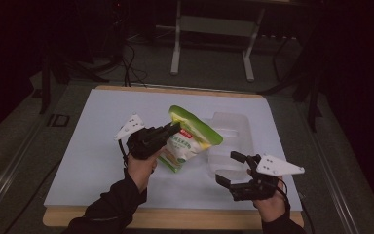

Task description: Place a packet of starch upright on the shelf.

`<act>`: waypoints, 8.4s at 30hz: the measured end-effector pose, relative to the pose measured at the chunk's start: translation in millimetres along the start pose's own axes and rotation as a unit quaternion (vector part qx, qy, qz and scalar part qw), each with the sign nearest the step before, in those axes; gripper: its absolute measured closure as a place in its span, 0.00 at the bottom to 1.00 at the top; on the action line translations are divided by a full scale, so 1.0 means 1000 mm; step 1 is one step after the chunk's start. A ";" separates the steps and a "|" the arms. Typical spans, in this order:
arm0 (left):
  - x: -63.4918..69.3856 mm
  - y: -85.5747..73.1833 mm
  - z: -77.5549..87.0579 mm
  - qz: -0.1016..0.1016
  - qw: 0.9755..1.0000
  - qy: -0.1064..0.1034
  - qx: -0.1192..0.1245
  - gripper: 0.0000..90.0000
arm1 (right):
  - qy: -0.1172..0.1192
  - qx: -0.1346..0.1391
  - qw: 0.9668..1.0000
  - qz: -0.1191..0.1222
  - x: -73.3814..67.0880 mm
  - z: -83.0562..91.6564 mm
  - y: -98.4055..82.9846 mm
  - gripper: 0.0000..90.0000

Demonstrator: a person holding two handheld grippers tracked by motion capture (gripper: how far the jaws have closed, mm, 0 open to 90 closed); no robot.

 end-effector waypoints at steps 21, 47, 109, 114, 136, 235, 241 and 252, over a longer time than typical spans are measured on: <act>0.026 -0.018 -0.008 0.022 0.999 -0.044 0.015 0.94 | -0.006 -0.050 0.998 -0.049 0.016 -0.057 0.011 0.83; 0.015 -0.002 0.015 -0.058 0.995 -0.071 -0.039 0.17 | 0.061 -0.052 0.996 0.042 0.031 -0.045 0.081 0.95; -0.053 -0.075 0.111 -0.081 0.988 0.071 -0.113 0.00 | -0.052 -0.089 0.994 -0.020 0.214 -0.049 0.059 0.95; -0.053 -0.076 0.111 -0.078 0.988 0.068 -0.113 0.00 | -0.052 -0.097 0.994 -0.027 0.220 -0.057 0.050 0.95; -0.054 -0.082 0.110 -0.074 0.988 0.053 -0.125 0.00 | -0.088 -0.113 0.986 -0.081 0.244 -0.056 -0.007 0.92; -0.037 -0.095 0.105 -0.118 0.981 -0.006 -0.156 0.00 | -0.006 -0.053 0.999 0.006 0.019 -0.005 -0.062 0.14; -0.038 -0.099 0.103 -0.120 0.979 -0.009 -0.164 0.00 | -0.016 -0.071 0.997 0.021 0.021 -0.002 -0.075 0.14; -0.037 -0.104 0.102 -0.119 0.978 -0.013 -0.172 0.00 | -0.008 -0.072 0.997 0.028 0.021 -0.005 -0.078 0.14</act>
Point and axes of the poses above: each handheld gripper's, and its own axes: z roughly backward along the jaws, y roughly out of its top, x roughly to its right, the point moved 5 cm from there along -z, roughly forward along the jaws, and after that the axes turned 4 degrees about x, right-handed, at the moved point
